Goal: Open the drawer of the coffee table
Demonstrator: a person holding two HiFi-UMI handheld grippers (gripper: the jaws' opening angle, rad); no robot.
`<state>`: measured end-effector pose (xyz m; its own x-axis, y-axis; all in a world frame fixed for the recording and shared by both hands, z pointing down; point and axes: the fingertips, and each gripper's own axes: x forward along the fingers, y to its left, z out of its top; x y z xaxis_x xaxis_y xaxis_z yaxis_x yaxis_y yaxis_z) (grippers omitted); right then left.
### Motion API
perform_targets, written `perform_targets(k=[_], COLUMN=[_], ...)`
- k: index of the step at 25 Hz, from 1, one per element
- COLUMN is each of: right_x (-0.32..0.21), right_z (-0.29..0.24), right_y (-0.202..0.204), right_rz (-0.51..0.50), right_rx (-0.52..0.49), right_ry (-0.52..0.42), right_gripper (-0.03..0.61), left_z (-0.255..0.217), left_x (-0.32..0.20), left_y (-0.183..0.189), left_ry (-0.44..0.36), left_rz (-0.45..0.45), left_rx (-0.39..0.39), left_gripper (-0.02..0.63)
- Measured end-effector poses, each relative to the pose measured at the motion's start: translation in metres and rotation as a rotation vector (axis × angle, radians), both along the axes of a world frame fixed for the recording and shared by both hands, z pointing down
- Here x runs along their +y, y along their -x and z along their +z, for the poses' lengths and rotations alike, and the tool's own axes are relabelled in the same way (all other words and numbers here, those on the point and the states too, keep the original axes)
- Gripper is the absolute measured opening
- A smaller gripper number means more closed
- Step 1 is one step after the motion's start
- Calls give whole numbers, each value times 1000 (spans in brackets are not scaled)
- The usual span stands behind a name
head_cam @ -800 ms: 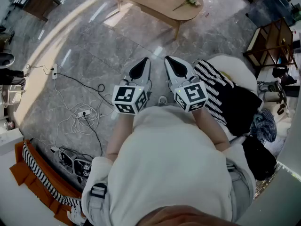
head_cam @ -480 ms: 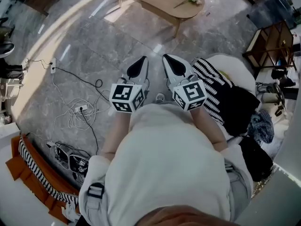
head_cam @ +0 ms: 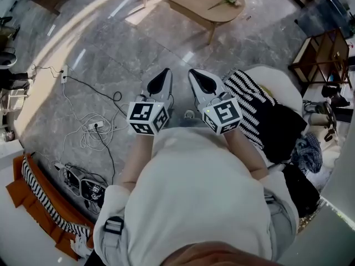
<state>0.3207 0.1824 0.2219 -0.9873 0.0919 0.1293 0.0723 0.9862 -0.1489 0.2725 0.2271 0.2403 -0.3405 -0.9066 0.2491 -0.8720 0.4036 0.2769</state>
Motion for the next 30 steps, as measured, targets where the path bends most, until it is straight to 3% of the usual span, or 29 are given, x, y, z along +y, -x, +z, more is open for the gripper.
perform_targets(k=[5, 11, 23, 30], right_x=[-6, -17, -42, -46], right_z=[2, 6, -2, -10], right_y=[17, 53, 188, 263], right_rz=[0, 14, 122, 214], right_rx=[15, 22, 0, 13], right_ry=[-5, -7, 40, 26], right_gripper=[2, 2, 2, 2], left_z=[2, 5, -3, -1], left_x=[-7, -17, -36, -35], left_y=[12, 54, 196, 281], left_ry=[0, -12, 4, 9], left_rz=[5, 13, 94, 153], left_rx=[0, 6, -21, 8], left_gripper=[2, 2, 2, 2])
